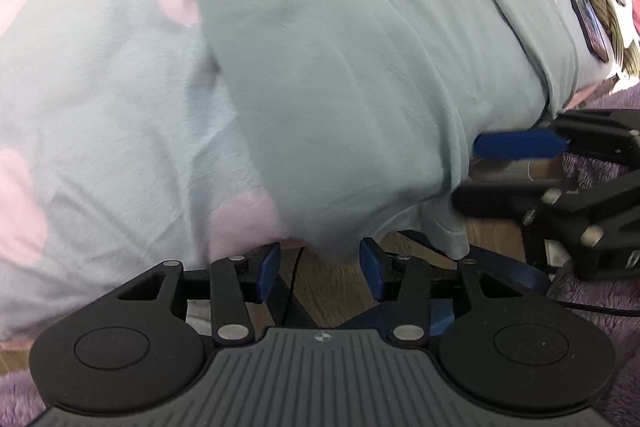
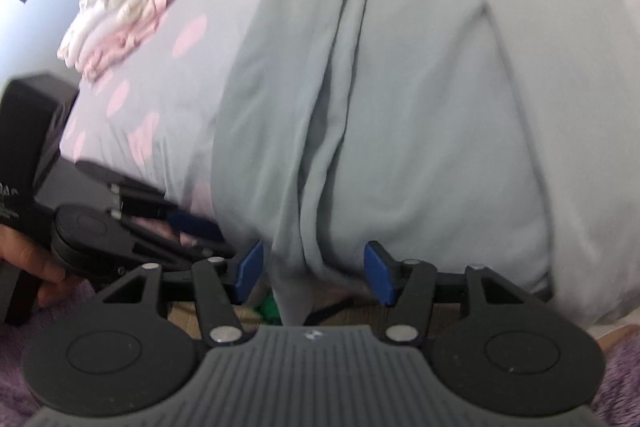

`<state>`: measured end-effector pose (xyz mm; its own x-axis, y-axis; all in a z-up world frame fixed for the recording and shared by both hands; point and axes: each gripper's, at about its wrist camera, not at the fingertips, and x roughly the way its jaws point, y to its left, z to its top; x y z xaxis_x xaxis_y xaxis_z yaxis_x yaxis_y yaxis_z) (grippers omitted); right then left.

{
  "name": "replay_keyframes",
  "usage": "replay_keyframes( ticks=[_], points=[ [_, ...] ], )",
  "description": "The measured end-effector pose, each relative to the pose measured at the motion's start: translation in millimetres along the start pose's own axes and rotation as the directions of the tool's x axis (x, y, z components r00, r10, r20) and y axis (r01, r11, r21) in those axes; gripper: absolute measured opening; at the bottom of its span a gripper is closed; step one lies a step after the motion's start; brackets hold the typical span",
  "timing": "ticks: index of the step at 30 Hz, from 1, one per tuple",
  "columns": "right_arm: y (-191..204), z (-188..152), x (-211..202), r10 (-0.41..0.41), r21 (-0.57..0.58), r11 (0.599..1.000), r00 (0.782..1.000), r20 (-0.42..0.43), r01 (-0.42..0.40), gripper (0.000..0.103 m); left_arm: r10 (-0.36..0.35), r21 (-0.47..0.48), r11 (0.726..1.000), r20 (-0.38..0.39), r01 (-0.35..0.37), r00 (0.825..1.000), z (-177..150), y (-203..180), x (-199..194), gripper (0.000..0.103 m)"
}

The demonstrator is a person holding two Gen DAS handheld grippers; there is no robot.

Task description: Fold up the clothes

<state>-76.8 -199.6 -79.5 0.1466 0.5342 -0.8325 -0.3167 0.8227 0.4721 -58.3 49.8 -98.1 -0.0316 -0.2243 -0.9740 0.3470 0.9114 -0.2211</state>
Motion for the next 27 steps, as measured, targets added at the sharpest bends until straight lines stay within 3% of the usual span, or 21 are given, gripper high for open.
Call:
replay_keyframes(
  ticks=[1, 3, 4, 6, 7, 9, 11, 14, 18, 21, 22, 23, 27],
  points=[
    [0, 2, 5, 0.005, 0.004, 1.000, 1.000, -0.020, -0.005, 0.058, 0.005, 0.011, 1.000, -0.002, -0.004, 1.000, 0, -2, 3, 0.041],
    [-2, 4, 11, 0.016, 0.009, 1.000, 0.999, -0.041, -0.016, 0.044, 0.014, 0.041, 0.999, -0.009, -0.013, 1.000, 0, -5, 8, 0.040],
    [-4, 4, 13, 0.022, 0.015, 1.000, 0.999, -0.046, -0.021, 0.041, 0.019, 0.058, 0.998, -0.009, -0.018, 1.000, 0, -7, 9, 0.030],
    [-8, 5, 16, 0.056, 0.051, 0.997, 0.997, -0.058, -0.053, 0.016, 0.029, 0.077, 0.997, -0.004, -0.028, 1.000, 0, -9, 9, 0.016],
    [-10, 6, 17, 0.076, 0.072, 0.995, 0.995, -0.065, -0.072, 0.013, 0.021, 0.074, 0.997, -0.007, -0.021, 1.000, -1, -8, 8, 0.007],
    [-18, 3, 15, 0.160, 0.136, 0.980, 0.983, -0.086, -0.148, 0.008, -0.002, 0.064, 0.998, -0.016, 0.003, 1.000, -4, -7, 4, 0.004],
    [-22, 2, 16, 0.210, 0.191, 0.963, 0.973, -0.097, -0.189, 0.007, -0.008, 0.057, 0.998, -0.016, 0.009, 1.000, -7, -7, -2, 0.003],
    [-26, 0, 23, 0.135, 0.209, 0.972, 0.981, -0.139, -0.105, 0.007, -0.009, 0.037, 0.999, -0.027, 0.010, 1.000, -11, -5, -3, 0.003],
    [-21, -3, 22, 0.063, 0.172, 0.984, 0.984, -0.164, -0.034, 0.012, 0.071, 0.043, 0.997, -0.080, -0.068, 0.994, -14, -6, 3, 0.003],
    [-17, -5, 19, -0.006, 0.144, 0.989, 0.983, -0.184, 0.033, 0.016, 0.028, 0.003, 1.000, -0.039, -0.028, 0.999, -16, -8, -11, 0.003],
    [-15, -5, 17, -0.028, 0.133, 0.990, 0.982, -0.185, 0.053, 0.021, 0.011, -0.009, 1.000, -0.018, -0.011, 1.000, -16, -9, -17, 0.003],
    [-14, -5, 14, -0.049, 0.123, 0.990, 0.982, -0.183, 0.072, 0.033, -0.013, -0.019, 1.000, 0.011, 0.013, 1.000, -17, -10, -26, 0.003],
    [-9, -3, 1, -0.142, 0.072, 0.985, 0.978, -0.152, 0.154, 0.036, -0.112, -0.031, 0.993, 0.124, 0.117, 0.986, -14, -11, -53, 0.011]
  ],
)
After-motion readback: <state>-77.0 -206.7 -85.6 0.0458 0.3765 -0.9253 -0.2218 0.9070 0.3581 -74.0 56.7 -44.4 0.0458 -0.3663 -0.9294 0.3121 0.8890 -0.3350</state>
